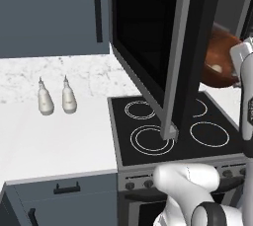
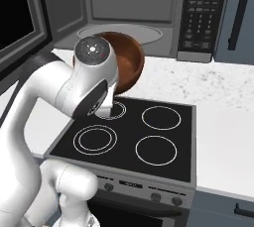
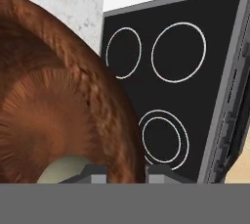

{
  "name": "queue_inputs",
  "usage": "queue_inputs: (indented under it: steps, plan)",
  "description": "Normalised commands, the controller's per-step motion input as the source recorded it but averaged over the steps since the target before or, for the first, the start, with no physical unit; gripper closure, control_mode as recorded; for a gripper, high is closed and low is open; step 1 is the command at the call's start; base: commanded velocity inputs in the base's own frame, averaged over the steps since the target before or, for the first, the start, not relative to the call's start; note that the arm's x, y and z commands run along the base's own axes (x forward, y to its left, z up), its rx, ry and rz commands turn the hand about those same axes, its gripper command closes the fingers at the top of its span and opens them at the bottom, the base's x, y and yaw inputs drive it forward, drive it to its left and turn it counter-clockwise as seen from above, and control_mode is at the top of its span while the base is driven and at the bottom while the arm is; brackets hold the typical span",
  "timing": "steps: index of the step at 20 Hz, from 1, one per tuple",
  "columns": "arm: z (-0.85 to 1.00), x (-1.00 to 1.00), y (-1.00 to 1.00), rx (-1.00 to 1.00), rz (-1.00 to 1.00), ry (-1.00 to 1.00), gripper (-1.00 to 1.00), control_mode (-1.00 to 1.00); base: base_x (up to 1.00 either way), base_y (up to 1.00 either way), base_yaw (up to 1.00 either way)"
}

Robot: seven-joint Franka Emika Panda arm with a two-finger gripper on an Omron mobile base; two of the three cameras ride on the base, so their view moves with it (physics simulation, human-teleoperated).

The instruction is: Pick the mushroom from the sink and place it in the bowl. Then pick the bowl and place it in the microwave. Then close the microwave door and press the start button.

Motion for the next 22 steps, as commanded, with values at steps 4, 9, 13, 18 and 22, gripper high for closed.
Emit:
queue_inputs:
  steps: [4,9,13,18,22]
  plan:
    - [0.31,0.76,0.17,0.00,0.00,-0.08,1.00,-1.00,0.00,0.00,0.00]
    - [0.38,0.69,0.00,0.00,0.00,0.03,1.00,-1.00,0.00,0.00,0.00]
    - [0.36,0.74,0.00,0.01,0.00,0.07,1.00,-1.00,0.00,0.00,0.00]
    - [0.27,0.75,0.01,0.00,0.09,0.07,1.00,-1.00,0.00,0.00,0.00]
    - [0.18,0.69,0.00,0.00,0.13,0.02,1.00,-1.00,0.00,0.00,0.00]
